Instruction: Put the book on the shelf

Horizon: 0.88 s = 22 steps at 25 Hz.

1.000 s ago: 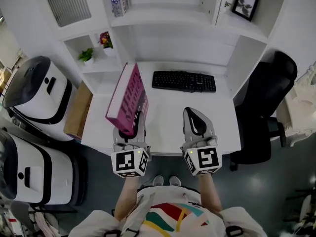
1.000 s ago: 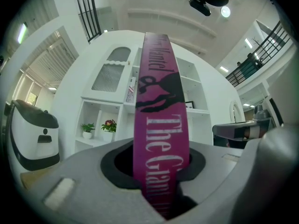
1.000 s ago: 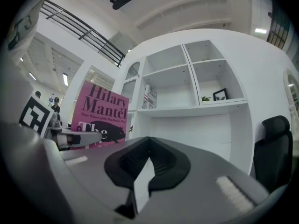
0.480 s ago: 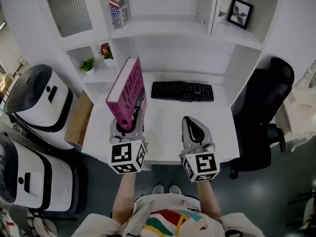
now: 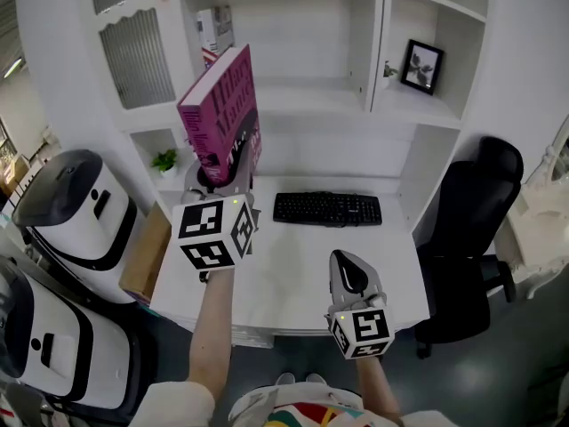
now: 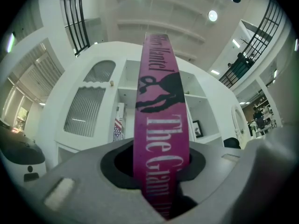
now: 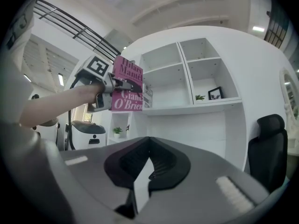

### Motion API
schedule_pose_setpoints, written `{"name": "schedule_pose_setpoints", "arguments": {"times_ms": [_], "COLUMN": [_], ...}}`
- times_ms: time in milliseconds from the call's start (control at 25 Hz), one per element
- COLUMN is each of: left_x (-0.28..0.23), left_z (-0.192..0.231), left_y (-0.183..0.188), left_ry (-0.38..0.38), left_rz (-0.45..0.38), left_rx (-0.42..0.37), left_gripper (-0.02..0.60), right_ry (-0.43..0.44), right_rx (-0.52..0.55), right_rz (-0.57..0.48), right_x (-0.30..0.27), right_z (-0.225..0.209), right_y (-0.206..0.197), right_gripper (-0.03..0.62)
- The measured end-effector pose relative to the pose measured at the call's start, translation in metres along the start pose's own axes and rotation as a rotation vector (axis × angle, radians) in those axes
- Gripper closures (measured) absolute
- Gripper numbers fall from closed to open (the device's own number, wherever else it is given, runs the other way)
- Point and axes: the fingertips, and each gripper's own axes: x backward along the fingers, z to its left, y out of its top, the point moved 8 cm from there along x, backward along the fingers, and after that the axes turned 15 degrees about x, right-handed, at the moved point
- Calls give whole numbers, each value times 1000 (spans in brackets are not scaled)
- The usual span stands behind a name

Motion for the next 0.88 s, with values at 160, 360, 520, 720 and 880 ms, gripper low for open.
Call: {"name": "schedule_pose_setpoints", "arguments": {"times_ms": [160, 360, 520, 720, 880], "left_x": [-30, -72, -95, -126, -157], "left_z": [-4, -3, -5, 7, 17], "left_y": [21, 42, 54, 61, 54], "left_ry": [1, 14, 1, 41, 79], "left_rz": [-12, 25, 61, 102, 166], "left_rx": [-30, -48, -26, 7, 12], "left_gripper": [434, 434, 434, 434, 434], "right_ry": [7, 20, 27, 22, 9], "right_rx": [0, -15, -1, -6, -5], "right_rz": [11, 34, 44, 42, 43], "right_x": [3, 1, -1, -2, -1], "right_z": [1, 1, 3, -1, -6], "right_y": [-3, -9, -12, -13, -14], "right_gripper": [591, 591, 591, 591, 591]}}
